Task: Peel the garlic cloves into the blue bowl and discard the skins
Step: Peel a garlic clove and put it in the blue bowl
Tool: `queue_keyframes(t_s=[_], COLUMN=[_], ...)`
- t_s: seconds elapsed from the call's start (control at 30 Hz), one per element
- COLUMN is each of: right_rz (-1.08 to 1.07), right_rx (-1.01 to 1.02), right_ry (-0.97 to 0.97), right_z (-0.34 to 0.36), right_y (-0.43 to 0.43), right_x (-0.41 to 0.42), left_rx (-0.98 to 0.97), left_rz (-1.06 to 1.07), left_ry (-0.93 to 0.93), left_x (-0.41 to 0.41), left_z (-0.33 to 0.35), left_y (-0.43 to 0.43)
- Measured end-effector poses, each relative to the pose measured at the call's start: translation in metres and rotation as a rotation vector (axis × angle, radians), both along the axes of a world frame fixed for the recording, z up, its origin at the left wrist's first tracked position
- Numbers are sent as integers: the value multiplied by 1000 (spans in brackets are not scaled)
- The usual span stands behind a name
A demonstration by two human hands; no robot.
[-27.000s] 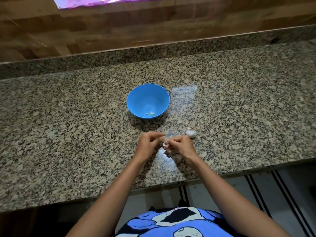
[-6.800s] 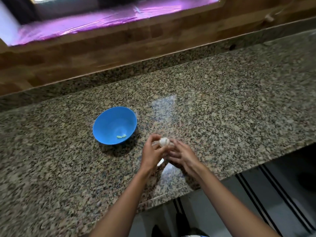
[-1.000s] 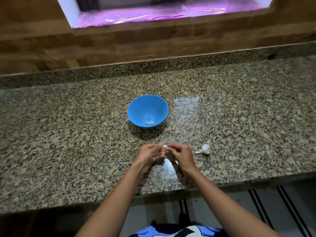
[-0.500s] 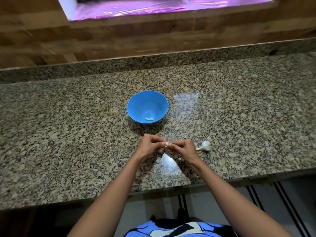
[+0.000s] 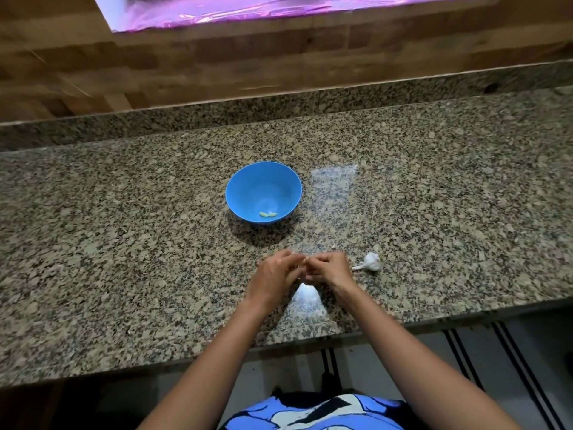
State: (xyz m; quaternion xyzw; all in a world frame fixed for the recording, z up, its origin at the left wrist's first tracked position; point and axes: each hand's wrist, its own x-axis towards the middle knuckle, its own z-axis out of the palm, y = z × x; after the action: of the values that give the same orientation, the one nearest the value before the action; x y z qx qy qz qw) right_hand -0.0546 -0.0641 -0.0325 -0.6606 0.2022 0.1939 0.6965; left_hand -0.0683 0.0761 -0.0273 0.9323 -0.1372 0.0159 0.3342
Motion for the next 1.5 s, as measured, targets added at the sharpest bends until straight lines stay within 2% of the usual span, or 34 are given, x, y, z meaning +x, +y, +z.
queue_keyframes(t_s=[0.1,0.3,0.4,0.53,0.7,0.83,1.07,1.5], right_rz=[22,-49,-27,24,171,234,374,296], right_rx=[16,27,-99,-378,-706,-722,-797,-789], right_ry=[14,56,-14,-157,-369,-542,-568,-576], right_z=[2,5,-1,-6,-5,3,8,4], right_y=[0,2,3,5,7,9,6,6], right_x=[0,-2,-7,-5,-4,-4,2,2], left_rx=[-161,-1117,-1306,-1292,-1125,-1068,-1002,-956], left_rz=[113,462,467,502,483,457,448,449], left_ry=[57,574,683,709,655,593,478,416], left_x=[3,9,10,8,5,5,7,3], left_z=[-8,0,0,-3,-6,-5,-2,-2], left_y=[0,-9,-7,-5,-4,-3,-3,-7])
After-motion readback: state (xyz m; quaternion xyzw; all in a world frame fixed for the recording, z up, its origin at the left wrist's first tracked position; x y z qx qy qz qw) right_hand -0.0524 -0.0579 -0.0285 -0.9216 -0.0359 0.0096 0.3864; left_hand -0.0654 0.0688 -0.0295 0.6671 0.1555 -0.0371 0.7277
